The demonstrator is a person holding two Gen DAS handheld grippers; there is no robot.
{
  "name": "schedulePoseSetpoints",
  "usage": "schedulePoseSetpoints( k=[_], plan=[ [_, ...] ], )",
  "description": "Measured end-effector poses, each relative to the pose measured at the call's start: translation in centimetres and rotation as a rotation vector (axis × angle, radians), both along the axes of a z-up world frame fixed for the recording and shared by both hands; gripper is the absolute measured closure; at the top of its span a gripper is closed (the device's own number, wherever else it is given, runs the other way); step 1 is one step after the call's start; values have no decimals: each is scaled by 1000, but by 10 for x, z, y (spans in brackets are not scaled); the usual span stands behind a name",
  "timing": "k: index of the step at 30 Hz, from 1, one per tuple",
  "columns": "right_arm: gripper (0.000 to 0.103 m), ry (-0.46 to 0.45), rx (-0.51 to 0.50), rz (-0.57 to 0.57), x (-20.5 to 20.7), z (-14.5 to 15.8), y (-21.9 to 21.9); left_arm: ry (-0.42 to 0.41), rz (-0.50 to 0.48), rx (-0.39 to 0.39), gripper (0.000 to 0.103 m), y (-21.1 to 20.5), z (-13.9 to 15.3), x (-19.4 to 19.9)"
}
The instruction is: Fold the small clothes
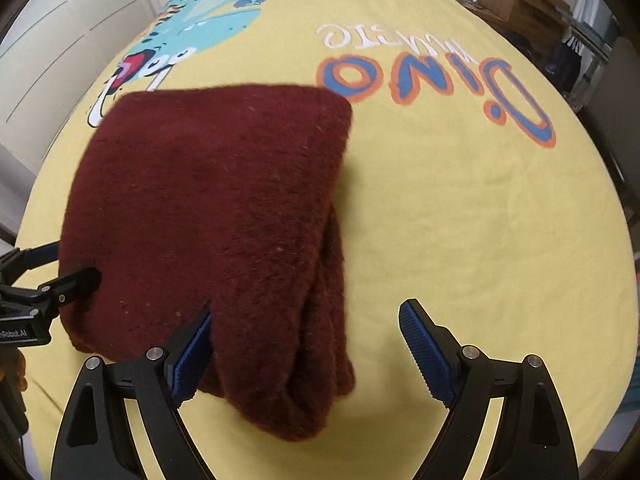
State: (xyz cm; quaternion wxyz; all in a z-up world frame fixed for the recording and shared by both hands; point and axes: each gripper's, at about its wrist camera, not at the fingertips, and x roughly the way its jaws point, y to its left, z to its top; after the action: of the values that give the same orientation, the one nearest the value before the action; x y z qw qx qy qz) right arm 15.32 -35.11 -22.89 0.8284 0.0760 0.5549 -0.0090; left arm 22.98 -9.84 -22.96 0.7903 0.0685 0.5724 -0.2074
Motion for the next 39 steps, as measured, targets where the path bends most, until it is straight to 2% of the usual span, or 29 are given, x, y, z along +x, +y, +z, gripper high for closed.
schedulePoseSetpoints(
  k=[2,5,9,15,18,25,30,35,39],
  plan=[
    [1,-3,-22,-5,-4,-8,-6,-1,15,-37,1,5,-5,-3],
    [1,-8,8,-17,-10,-16,-13,-7,30,-55,1,9,-7,-6],
    [1,-25,16,-30,-14,-12,-14,-48,29,-68,1,10,11,-13],
    [1,-119,48,-56,-30,35,-14,-150,84,-25,1,25,55,-30],
    [1,-159,9,-51,-41,63,-11,-210,88,-12,1,33,79,-46],
    [1,-249,-60,-56,-80,116,-6,-276,176,46,1,57,114,-83],
    [1,-270,-82,-61,-110,135,-5,-321,197,69,1,71,132,-110],
    [1,-273,-48,-71,-133,144,-8,-310,213,67,1,81,138,-127],
    [1,-274,-59,-70,-149,150,-6,-307,214,75,1,83,138,-136]
  ],
)
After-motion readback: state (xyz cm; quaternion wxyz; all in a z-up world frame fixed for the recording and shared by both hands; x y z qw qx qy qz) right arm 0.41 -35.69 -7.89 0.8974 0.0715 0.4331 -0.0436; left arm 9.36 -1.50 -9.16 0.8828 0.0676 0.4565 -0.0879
